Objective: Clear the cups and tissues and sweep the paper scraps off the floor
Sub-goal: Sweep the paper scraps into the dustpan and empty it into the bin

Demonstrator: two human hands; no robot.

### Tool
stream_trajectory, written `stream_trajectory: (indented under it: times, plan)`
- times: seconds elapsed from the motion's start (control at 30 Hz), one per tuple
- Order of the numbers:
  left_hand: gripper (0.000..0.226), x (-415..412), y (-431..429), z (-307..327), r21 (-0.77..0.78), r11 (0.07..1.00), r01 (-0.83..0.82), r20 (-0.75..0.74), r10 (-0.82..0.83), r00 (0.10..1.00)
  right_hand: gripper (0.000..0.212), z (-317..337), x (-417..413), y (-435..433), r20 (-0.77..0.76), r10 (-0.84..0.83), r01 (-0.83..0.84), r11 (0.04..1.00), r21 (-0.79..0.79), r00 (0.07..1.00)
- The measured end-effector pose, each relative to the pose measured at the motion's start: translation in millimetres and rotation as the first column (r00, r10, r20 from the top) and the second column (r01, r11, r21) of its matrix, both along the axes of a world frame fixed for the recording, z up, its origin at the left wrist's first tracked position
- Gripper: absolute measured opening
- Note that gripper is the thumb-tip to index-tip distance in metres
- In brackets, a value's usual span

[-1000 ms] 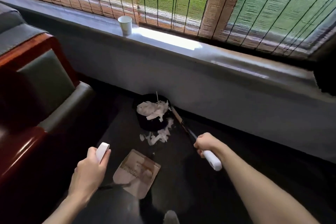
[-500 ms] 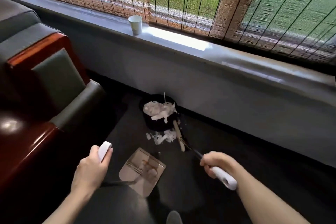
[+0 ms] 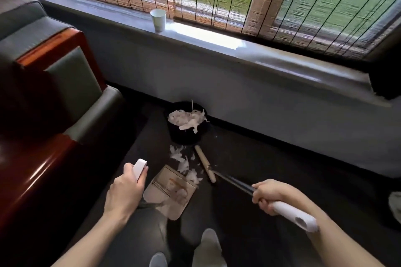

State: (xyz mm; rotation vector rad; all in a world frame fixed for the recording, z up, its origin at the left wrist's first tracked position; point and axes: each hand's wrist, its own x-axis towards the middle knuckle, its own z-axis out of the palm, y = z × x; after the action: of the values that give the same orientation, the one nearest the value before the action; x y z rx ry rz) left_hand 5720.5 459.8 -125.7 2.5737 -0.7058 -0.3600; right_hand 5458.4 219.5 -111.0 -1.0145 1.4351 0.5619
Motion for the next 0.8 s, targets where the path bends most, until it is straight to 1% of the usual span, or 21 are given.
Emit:
stream_trajectory:
  times: [0.07,0.13,0.3,0.4,0.5,0.57,0.63,0.73,0.8]
  plan:
    - [0.035,2,5,0,0.003,1.0,0.005,0.002,-0.005,1.0,0.035,-3,6,-10,0.0,-0.037,0.037,0.999,-0.039,0.999]
    - [0.035,4,6,0,0.003,1.0,-0.011,0.004,0.011,1.0,0.032,-10,15,-31,-0.024,-0.03,0.028,0.996,-0.09,0.999]
    - [0.035,5,9,-3,0.001,0.995,-0.097,-0.035,0.097,0.995,0.009,-31,39,-85,-0.108,0.133,-0.153,0.969,-0.196,0.985]
    - [0.034,5,12,-8,-0.029,0.987,-0.155,-0.06,0.153,0.986,0.012,-48,49,-91,-0.129,0.248,-0.271,0.938,-0.217,0.96]
    - [0.034,11,10,-11,-0.029,0.988,-0.155,-0.059,0.153,0.986,0.012,-60,55,-52,-0.118,0.309,-0.327,0.925,-0.195,0.944]
    - [0.035,13,9,-11,-0.021,0.99,-0.143,-0.074,0.141,0.987,0.014,-64,54,-12,-0.078,0.297,-0.306,0.938,-0.163,0.952]
    - [0.036,12,10,-12,-0.014,0.99,-0.139,-0.081,0.138,0.987,0.016,-62,55,25,-0.045,0.244,-0.247,0.964,-0.096,0.969]
    - [0.038,7,14,-12,-0.012,0.989,-0.145,-0.082,0.144,0.986,0.016,-48,61,59,0.003,0.139,-0.139,0.99,-0.016,0.99]
    - [0.037,5,20,-11,-0.016,0.991,-0.134,-0.09,0.132,0.987,0.011,-32,62,66,0.049,0.029,-0.03,0.999,0.014,0.998]
